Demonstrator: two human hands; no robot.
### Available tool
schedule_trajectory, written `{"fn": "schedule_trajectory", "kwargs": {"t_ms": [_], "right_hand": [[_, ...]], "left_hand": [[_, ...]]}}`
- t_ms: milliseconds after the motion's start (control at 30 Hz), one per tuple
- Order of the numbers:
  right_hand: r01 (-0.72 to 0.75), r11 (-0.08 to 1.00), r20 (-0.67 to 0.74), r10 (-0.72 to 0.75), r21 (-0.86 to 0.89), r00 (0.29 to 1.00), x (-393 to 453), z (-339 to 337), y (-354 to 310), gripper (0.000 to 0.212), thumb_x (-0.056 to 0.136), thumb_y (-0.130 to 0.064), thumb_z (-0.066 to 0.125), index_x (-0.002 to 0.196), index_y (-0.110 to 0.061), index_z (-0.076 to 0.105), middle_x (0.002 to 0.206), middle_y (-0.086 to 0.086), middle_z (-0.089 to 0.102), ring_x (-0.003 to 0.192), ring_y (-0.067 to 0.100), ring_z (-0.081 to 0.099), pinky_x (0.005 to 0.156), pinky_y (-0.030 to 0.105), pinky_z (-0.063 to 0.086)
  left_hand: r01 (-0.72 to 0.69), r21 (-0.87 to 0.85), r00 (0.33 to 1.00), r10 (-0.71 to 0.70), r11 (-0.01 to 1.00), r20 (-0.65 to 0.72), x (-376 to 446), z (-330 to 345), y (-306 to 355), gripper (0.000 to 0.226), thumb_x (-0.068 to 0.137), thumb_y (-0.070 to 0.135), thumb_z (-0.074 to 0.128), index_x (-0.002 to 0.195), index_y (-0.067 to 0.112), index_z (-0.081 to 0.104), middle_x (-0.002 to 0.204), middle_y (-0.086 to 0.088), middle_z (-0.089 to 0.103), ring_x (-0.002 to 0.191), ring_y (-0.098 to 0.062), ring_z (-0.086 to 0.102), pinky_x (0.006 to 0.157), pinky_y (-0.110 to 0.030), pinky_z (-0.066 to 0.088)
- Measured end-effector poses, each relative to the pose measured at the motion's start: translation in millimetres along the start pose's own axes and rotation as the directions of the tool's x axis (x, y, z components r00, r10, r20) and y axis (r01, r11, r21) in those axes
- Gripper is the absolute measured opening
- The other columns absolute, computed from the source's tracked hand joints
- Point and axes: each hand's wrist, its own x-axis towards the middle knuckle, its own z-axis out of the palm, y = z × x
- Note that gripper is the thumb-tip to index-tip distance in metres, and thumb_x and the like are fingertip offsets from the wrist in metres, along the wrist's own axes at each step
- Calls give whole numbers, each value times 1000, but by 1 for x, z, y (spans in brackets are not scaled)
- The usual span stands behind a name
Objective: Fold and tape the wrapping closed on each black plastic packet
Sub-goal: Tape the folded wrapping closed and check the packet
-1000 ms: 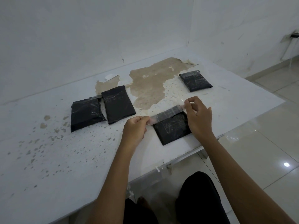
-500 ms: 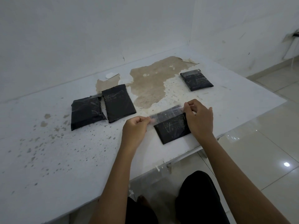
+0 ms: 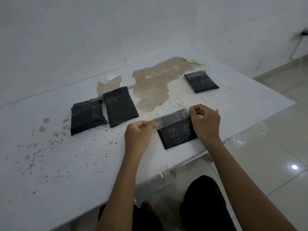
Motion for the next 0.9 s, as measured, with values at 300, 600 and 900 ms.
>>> {"fn": "schedule_trajectory", "kwargs": {"t_ms": [300, 600, 900], "right_hand": [[13, 997, 175, -26, 75, 984, 7, -10, 9, 12, 98, -29, 59, 91, -22, 66, 82, -22, 66, 83, -7, 62, 112, 61, 35], [-29, 999, 137, 26, 21, 990, 6, -10, 9, 20, 102, -30, 55, 102, -13, 67, 92, -8, 66, 88, 9, 59, 123, 44, 1], [-16, 1000, 111, 19, -21, 994, 5, -7, 6, 25, 103, -30, 53, 105, -11, 68, 99, -1, 72, 92, 13, 61, 123, 42, -2]], "left_hand": [[-22, 36, 1000, 22, 999, 20, 3, 1, -3, 20, 92, 36, 71, 79, 23, 80, 46, 12, 49, 43, -4, 36, 49, -19, 34], [-129, 75, 990, 133, 989, -56, 0, 6, -7, 16, 93, 34, 72, 87, 21, 79, 76, 13, 73, 71, 13, 62, 56, -1, 42], [-133, 64, 990, 135, 989, -30, -2, 3, -8, 17, 95, 34, 68, 89, 23, 80, 81, 13, 75, 79, 9, 64, 61, 0, 43]]}}
